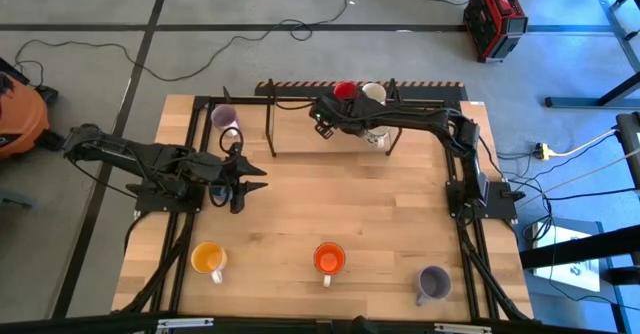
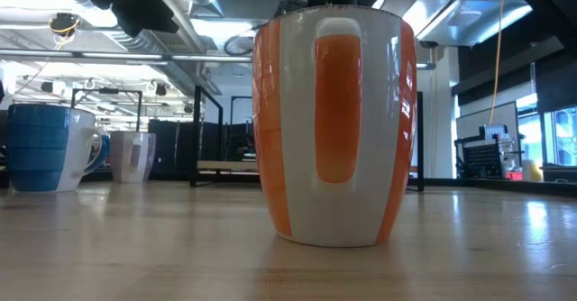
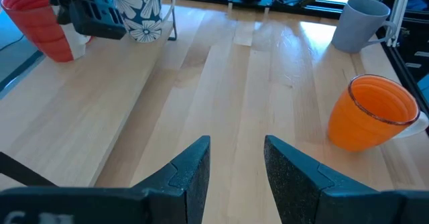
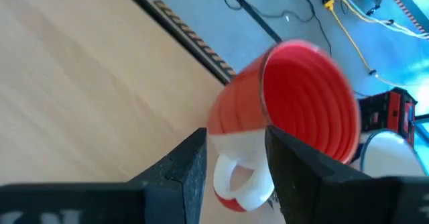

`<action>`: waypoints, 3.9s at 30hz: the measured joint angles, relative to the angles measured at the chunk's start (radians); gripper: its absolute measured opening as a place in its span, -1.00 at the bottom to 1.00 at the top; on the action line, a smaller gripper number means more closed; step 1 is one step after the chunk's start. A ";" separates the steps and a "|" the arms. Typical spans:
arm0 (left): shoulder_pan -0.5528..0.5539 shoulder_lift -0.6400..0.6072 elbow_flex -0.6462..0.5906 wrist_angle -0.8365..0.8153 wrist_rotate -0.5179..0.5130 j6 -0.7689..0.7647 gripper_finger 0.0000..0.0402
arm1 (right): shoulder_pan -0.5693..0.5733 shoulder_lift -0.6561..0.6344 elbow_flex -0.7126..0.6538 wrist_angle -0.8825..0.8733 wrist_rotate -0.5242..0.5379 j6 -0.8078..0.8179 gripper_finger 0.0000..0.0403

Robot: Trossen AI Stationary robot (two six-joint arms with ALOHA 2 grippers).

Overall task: Place coffee mugs
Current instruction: Put the red mug on the shelf, then put the orange mug on the shelf

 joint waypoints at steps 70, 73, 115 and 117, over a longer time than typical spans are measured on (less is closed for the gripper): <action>-0.390 0.357 0.000 0.439 0.060 -0.164 -0.33 | 1.042 -0.022 -0.202 0.449 -0.049 0.620 -0.29; -0.396 0.357 0.000 0.438 0.060 -0.164 -0.33 | 1.041 -0.022 -0.202 0.433 -0.063 0.608 -0.29; -0.399 0.356 0.000 0.437 0.034 -0.163 -0.33 | 1.090 0.119 -0.201 0.142 0.137 0.964 -0.29; -0.399 0.356 0.000 0.437 0.034 -0.163 -0.33 | 1.091 0.107 -0.201 0.061 0.151 1.027 -0.29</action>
